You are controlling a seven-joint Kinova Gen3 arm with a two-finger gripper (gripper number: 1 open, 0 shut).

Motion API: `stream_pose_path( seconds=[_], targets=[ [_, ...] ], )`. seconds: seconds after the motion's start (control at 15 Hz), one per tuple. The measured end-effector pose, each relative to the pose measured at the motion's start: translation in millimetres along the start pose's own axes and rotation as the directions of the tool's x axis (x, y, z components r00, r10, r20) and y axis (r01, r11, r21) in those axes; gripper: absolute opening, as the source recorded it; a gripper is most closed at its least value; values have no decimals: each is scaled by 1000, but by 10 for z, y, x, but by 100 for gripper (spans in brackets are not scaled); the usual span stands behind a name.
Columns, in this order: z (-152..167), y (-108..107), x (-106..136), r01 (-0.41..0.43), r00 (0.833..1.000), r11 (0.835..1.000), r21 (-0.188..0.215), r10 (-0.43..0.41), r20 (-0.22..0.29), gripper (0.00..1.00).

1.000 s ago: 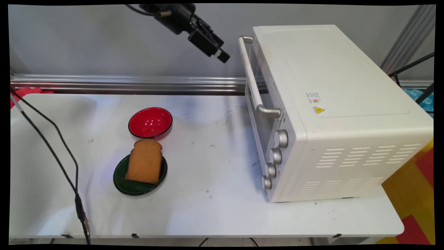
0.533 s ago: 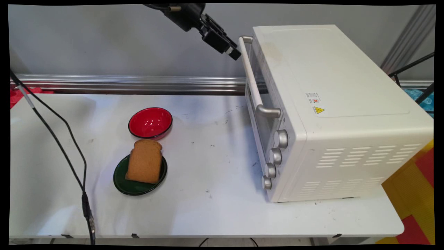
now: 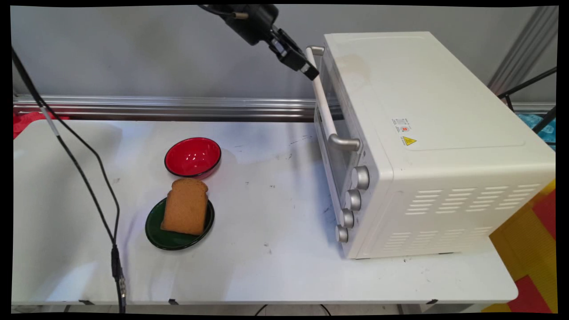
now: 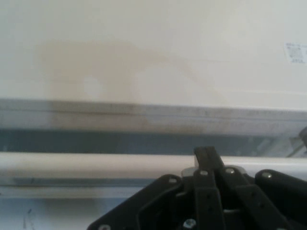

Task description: Open the oven

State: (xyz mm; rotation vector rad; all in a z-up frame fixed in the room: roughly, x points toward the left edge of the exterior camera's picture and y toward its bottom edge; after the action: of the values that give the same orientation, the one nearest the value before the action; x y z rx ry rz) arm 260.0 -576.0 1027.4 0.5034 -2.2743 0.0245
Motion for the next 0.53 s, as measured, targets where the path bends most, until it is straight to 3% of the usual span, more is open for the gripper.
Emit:
stream_pose_path(
  seconds=[0.53],
  targets=[
    [246, -68, 147, -22, 999, 1000, -7, 22, 25, 0]
  ],
)
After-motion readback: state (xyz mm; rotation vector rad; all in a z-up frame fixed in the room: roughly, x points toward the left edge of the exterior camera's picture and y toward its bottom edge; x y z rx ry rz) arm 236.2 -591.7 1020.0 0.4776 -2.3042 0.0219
